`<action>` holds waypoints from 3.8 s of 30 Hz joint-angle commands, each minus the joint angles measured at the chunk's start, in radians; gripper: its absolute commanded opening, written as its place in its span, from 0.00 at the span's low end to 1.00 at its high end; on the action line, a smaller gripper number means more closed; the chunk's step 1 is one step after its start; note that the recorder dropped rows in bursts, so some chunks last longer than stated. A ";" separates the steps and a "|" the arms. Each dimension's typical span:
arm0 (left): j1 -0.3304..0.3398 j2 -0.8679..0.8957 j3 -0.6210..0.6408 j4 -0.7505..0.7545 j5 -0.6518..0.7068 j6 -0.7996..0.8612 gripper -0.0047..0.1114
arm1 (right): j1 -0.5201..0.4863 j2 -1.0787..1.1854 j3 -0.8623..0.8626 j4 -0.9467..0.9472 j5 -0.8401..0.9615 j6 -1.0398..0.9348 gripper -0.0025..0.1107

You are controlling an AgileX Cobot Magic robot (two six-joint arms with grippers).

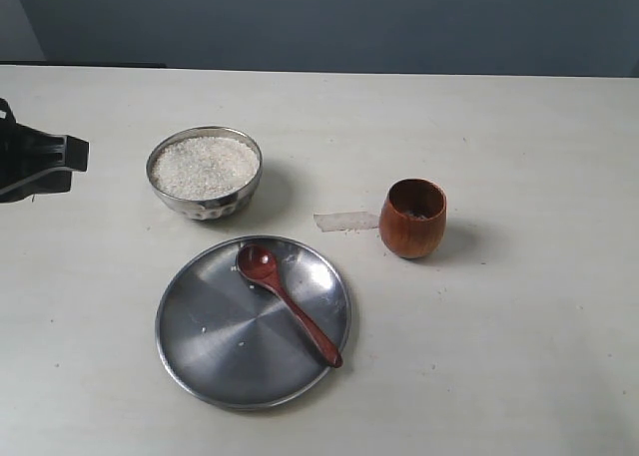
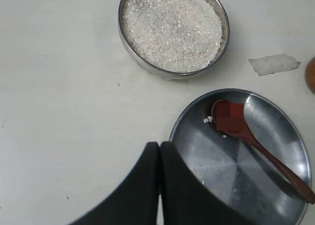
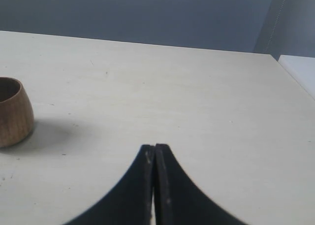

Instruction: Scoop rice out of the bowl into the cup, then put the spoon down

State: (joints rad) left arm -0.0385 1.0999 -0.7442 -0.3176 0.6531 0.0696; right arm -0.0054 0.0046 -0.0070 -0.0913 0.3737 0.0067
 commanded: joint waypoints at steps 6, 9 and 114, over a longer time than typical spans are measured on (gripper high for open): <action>-0.003 -0.189 -0.006 0.001 -0.005 0.001 0.04 | -0.006 -0.005 0.007 -0.004 -0.008 -0.007 0.02; -0.003 -0.325 -0.006 0.001 -0.005 0.001 0.04 | -0.006 -0.005 0.007 -0.004 -0.008 -0.007 0.02; -0.003 -1.100 0.726 0.289 -0.299 -0.045 0.04 | -0.006 -0.005 0.007 -0.004 -0.010 -0.007 0.02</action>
State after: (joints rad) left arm -0.0385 0.0037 -0.0181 -0.0214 0.3566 0.0503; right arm -0.0054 0.0046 -0.0070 -0.0913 0.3737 0.0067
